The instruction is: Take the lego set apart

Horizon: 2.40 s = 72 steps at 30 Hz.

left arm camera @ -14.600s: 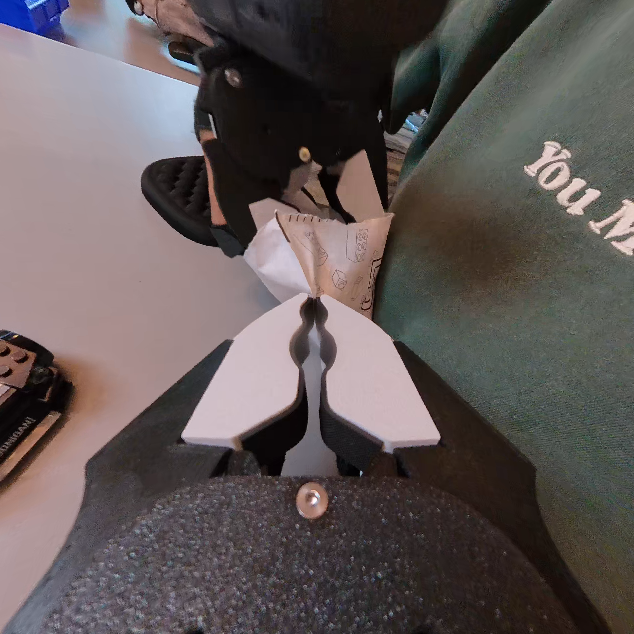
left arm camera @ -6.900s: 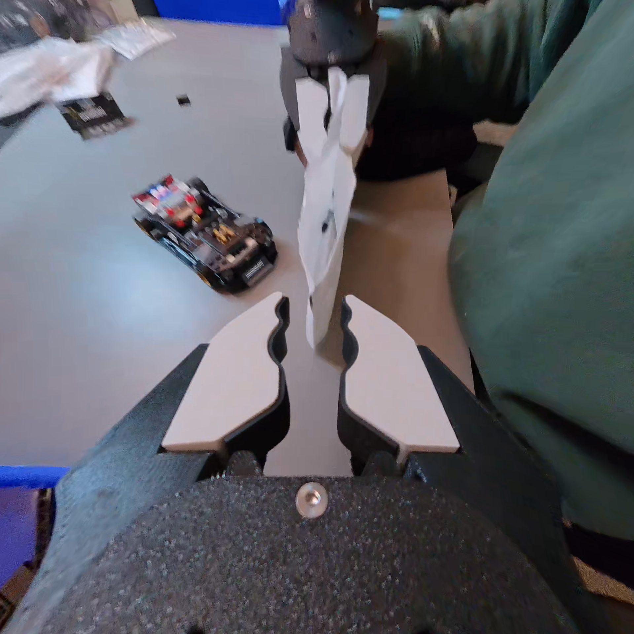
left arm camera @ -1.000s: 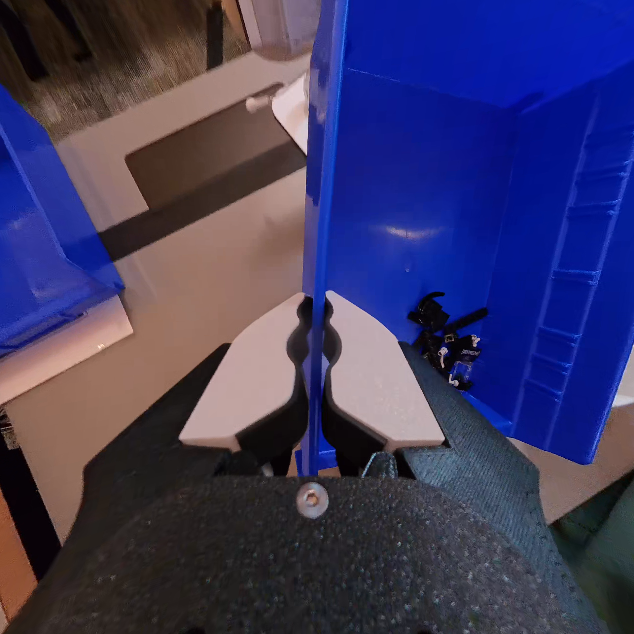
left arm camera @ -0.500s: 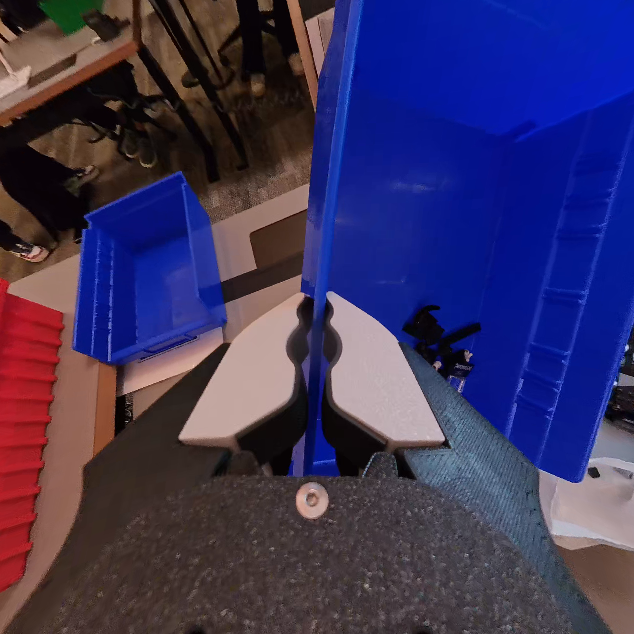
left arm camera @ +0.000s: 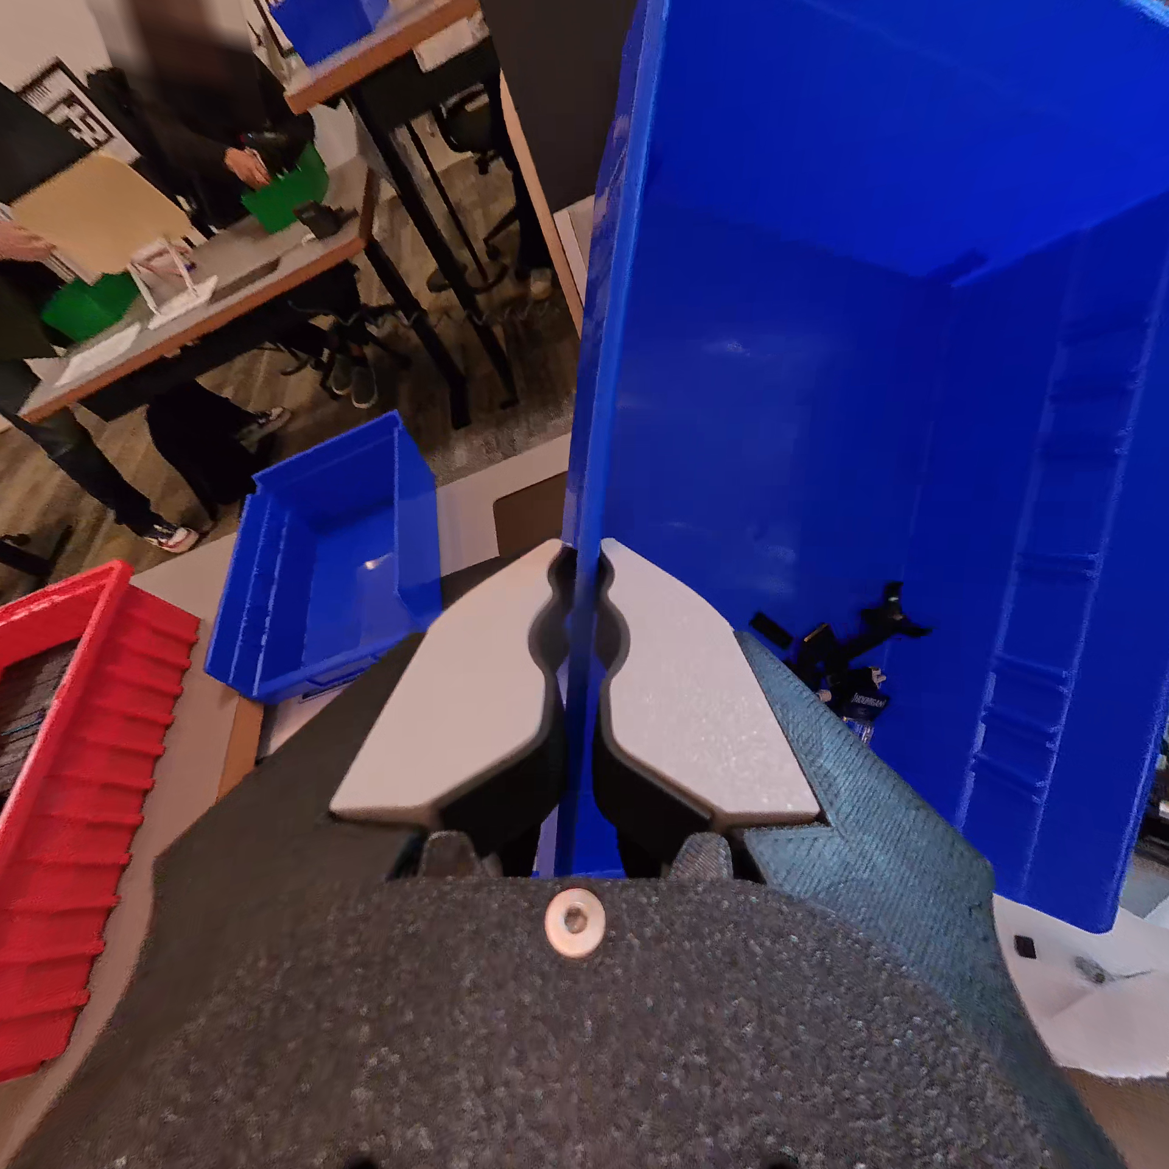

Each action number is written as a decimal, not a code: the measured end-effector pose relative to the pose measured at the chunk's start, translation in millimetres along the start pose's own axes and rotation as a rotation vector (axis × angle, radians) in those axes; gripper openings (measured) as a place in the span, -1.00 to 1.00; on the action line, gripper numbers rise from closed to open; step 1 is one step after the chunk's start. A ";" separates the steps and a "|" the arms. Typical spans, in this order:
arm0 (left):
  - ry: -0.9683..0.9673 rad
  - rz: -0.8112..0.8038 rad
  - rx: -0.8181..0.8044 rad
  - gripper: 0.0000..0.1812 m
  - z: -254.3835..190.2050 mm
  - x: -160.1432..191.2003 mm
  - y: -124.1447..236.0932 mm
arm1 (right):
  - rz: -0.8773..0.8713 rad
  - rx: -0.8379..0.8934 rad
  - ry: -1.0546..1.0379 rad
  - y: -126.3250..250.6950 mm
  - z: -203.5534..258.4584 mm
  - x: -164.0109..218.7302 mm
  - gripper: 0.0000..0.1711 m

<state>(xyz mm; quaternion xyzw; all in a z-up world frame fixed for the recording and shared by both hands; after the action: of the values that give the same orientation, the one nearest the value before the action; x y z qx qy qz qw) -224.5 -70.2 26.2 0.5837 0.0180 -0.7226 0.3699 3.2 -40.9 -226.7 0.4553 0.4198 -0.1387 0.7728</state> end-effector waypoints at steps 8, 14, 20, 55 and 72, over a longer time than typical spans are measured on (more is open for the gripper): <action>-0.012 -0.133 -0.080 -0.94 -17.5 -6.8 39.5 | -0.052 -0.001 0.040 -2.4 -4.5 3.5 -1.00; -0.018 -0.190 -0.131 -0.94 -25.7 -4.4 58.0 | -0.082 0.005 0.056 0.1 -5.7 3.1 -1.00; -0.020 -0.200 -0.164 -0.94 -32.6 11.3 60.1 | -0.093 0.008 0.073 0.4 -7.5 4.1 -1.00; -0.181 -0.447 -0.386 -0.94 -72.4 25.3 85.7 | -0.103 0.107 0.162 1.2 -16.3 6.2 -1.00; -0.215 -0.581 -0.371 -0.95 -93.7 26.5 87.6 | -0.110 0.124 0.191 1.0 -16.2 5.8 -1.00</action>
<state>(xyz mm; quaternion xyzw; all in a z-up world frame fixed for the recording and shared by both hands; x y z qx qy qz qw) -99.2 -104.5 9.3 0.3979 0.2751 -0.8393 0.2484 -1.2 -26.1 -234.4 0.4895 0.5065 -0.1627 0.6909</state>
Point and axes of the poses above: each gripper's, where its closed fingertips meet, y back along the fingers, x out of its underside, z = x × y across the jaws, the point moved 4 cm from there along y, back along the fingers
